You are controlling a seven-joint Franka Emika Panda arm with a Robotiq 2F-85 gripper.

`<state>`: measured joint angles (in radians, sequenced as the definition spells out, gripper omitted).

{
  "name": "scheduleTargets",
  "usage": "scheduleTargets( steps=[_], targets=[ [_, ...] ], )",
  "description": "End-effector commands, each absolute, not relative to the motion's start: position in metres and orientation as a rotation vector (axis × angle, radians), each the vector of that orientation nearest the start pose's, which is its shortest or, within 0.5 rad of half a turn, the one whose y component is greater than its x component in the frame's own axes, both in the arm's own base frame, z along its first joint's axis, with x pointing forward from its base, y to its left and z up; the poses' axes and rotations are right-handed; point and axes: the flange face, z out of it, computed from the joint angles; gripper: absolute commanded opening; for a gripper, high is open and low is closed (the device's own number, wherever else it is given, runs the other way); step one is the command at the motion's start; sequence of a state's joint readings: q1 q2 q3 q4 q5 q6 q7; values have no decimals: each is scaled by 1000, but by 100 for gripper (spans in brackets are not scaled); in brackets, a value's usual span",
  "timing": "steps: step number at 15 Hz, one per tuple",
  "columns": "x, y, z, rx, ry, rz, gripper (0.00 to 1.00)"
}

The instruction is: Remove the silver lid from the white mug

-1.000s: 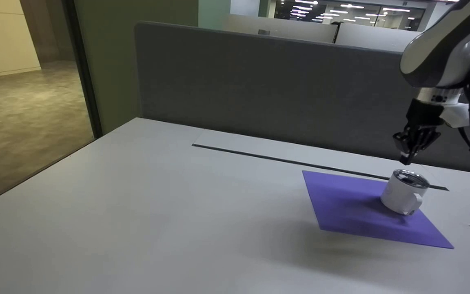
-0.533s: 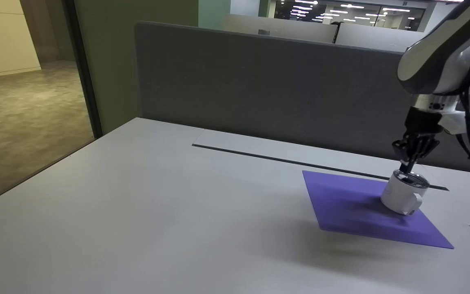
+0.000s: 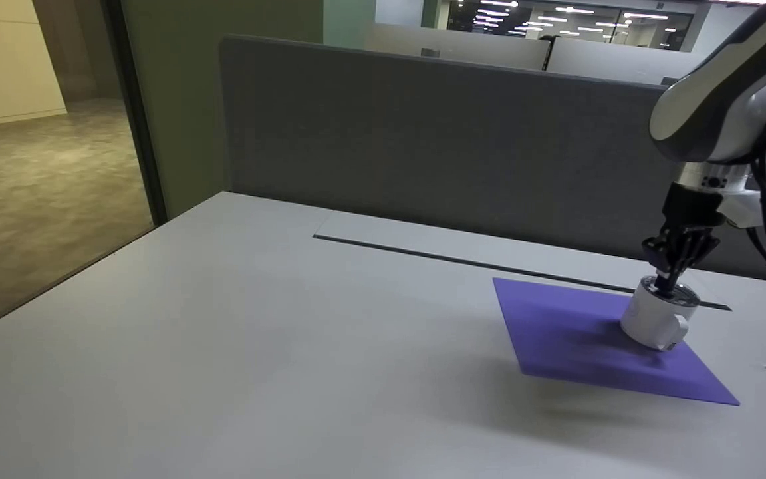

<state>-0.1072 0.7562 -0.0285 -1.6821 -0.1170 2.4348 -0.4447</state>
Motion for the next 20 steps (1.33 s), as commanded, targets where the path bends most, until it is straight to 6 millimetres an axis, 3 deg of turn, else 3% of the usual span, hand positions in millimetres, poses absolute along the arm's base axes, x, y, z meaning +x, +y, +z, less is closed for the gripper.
scheduleTargets(
  steps=[1,13,20],
  targets=[
    [675,-96,160,-3177,-616,65,0],
    [677,-96,146,-3164,-632,48,0],
    [675,-108,147,-3179,-609,54,0]
  ],
)
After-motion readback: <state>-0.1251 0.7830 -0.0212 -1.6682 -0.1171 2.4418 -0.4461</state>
